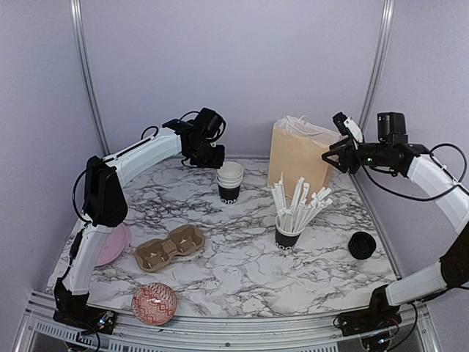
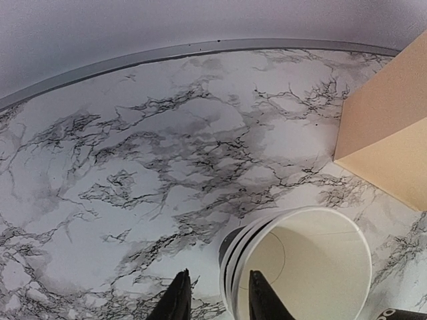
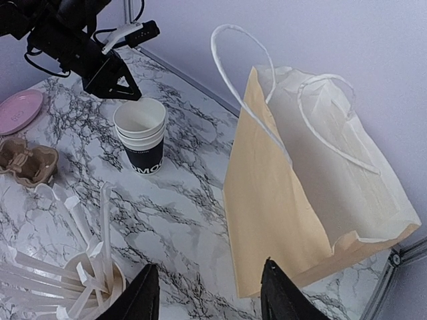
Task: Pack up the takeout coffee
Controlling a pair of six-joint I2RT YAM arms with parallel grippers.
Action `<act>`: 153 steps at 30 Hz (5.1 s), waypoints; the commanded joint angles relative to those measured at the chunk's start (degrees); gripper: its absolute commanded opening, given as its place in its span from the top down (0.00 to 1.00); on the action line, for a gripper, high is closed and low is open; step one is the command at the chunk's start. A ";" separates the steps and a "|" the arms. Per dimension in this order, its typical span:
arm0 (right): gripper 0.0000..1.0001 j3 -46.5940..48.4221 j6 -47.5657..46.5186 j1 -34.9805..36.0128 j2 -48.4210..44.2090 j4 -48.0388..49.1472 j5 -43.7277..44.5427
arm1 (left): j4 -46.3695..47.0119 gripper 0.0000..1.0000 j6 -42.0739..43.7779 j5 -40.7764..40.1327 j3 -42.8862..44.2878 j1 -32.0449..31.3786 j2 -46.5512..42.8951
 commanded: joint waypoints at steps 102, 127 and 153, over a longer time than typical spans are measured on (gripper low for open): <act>0.51 1.67 -0.19 0.40 2.30 -1.24 -5.45 | -6.63 0.84 6.30 -2.18 -20.96 11.66 -16.83; 0.50 1.69 -0.10 0.39 1.77 -1.74 -5.61 | -0.63 1.00 4.46 19.25 -22.83 15.54 -23.71; 0.50 6.15 -2.46 5.77 4.53 -4.48 -3.30 | -0.98 1.00 2.95 19.69 -24.74 17.76 -25.08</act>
